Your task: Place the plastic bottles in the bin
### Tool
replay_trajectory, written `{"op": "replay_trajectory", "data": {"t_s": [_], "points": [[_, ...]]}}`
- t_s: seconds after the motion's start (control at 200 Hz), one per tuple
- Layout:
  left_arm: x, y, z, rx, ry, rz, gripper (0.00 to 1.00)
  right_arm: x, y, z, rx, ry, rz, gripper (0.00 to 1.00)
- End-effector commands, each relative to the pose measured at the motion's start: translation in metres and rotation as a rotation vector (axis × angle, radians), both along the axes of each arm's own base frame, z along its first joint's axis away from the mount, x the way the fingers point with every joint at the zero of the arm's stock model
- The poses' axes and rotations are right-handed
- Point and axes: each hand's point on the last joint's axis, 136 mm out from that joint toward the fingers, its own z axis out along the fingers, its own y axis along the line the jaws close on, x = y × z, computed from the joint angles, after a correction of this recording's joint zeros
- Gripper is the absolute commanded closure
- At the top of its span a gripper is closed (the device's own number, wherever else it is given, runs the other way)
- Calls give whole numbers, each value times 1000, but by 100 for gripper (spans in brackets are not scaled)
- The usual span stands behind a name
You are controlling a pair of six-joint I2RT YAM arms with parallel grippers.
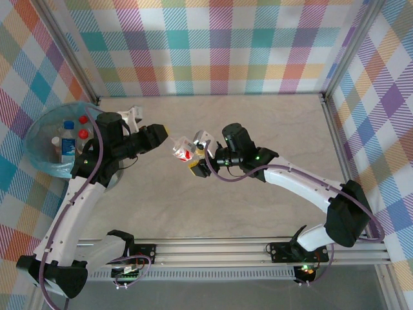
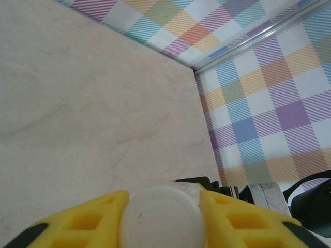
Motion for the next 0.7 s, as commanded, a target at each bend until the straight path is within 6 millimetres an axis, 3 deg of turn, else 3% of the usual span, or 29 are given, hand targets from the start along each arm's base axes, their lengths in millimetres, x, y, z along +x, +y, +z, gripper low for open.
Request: {"op": "replay_trajectory", "data": {"t_s": [0.0, 0.11, 0.2, 0.34, 0.6, 0.695], "points": [[-2, -8, 8, -18, -30, -34, 70, -3, 1, 15, 52, -16, 22, 38], [-2, -7, 12, -20, -41, -27, 81, -3, 2, 14, 46, -10, 22, 37], [-1, -1, 18, -15, -59, 4, 100, -2, 2, 15, 45, -4, 21, 29], [-2, 23, 34, 35, -118, 136, 100, 2, 1, 22, 56, -13, -9, 0], [-20, 104, 111, 308, -333, 472, 100, -2, -1, 39, 95, -28, -10, 0], [-29, 139, 137, 454, -379, 615, 100, -6, 7, 46, 104, -27, -10, 1]]}}
